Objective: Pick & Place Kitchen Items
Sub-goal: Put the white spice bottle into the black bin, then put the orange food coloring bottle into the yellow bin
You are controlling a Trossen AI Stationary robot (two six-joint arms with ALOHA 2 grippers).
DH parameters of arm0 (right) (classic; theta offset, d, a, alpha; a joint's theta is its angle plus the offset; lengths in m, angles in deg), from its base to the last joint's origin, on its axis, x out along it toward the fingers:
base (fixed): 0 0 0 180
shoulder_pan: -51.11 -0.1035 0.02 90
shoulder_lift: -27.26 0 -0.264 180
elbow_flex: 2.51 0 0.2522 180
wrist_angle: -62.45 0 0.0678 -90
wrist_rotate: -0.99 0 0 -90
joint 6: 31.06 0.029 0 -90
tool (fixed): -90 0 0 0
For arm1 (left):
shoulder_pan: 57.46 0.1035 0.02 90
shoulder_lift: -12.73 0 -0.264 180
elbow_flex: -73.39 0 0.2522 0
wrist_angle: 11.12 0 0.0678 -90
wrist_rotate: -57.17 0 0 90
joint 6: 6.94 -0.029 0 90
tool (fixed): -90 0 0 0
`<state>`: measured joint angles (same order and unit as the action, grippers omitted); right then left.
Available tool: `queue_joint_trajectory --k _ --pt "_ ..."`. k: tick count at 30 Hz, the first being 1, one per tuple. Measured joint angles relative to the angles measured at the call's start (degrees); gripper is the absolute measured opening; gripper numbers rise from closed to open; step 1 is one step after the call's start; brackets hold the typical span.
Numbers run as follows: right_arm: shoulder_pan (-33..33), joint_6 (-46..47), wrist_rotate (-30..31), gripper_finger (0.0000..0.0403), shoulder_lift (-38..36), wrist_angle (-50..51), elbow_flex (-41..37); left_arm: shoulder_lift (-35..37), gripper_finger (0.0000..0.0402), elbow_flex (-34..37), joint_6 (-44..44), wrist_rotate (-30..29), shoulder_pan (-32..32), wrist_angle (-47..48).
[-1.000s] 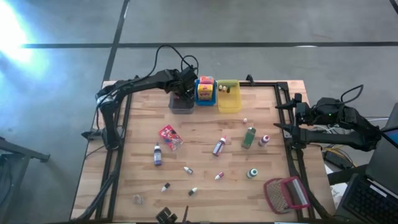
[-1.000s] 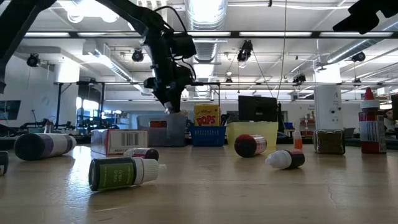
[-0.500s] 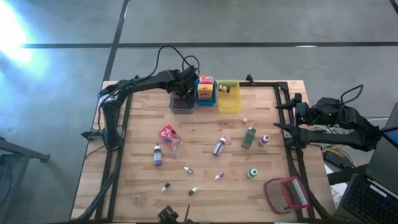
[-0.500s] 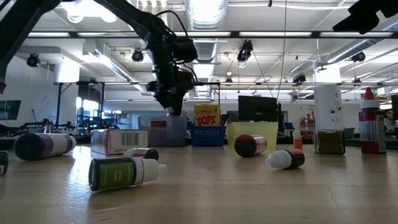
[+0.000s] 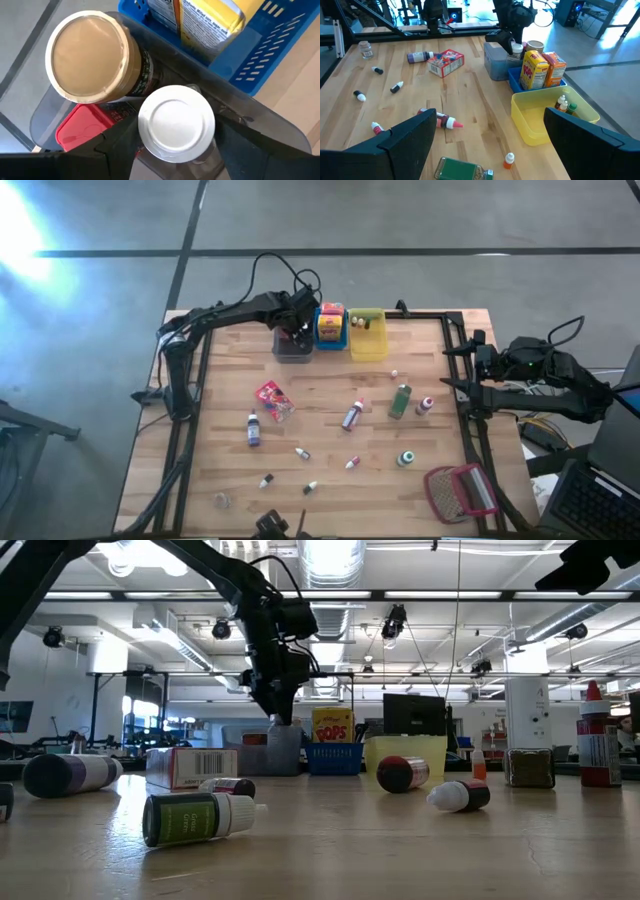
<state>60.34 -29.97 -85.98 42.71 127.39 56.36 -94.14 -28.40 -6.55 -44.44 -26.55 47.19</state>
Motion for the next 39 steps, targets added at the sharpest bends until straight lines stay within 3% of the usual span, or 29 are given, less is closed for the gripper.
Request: queue_joint_trajectory --k 8,14,22,29,39 --pt "0.0 -0.02 0.01 0.0364 0.0 -0.01 0.0 0.0 0.0253 -0.33 1.59 -0.03 0.11 0.06" --pt "0.02 0.0 0.0 0.0364 0.02 -0.01 0.0 0.02 0.0284 -0.33 1.84 -0.02 0.1 0.5" --pt "0.02 0.0 0.01 0.0364 0.01 -0.01 0.0 1.21 0.03 -0.69 -3.55 -0.02 0.04 4.13" --pt "0.02 0.0 0.0 0.0364 0.0 0.0 0.0 4.7 0.0302 -3.27 -3.33 -0.01 -0.19 8.31" --pt "0.02 0.0 0.0 0.0364 0.0 -0.02 0.0 13.12 0.0301 -2.74 -0.72 0.17 -3.81 6.5"
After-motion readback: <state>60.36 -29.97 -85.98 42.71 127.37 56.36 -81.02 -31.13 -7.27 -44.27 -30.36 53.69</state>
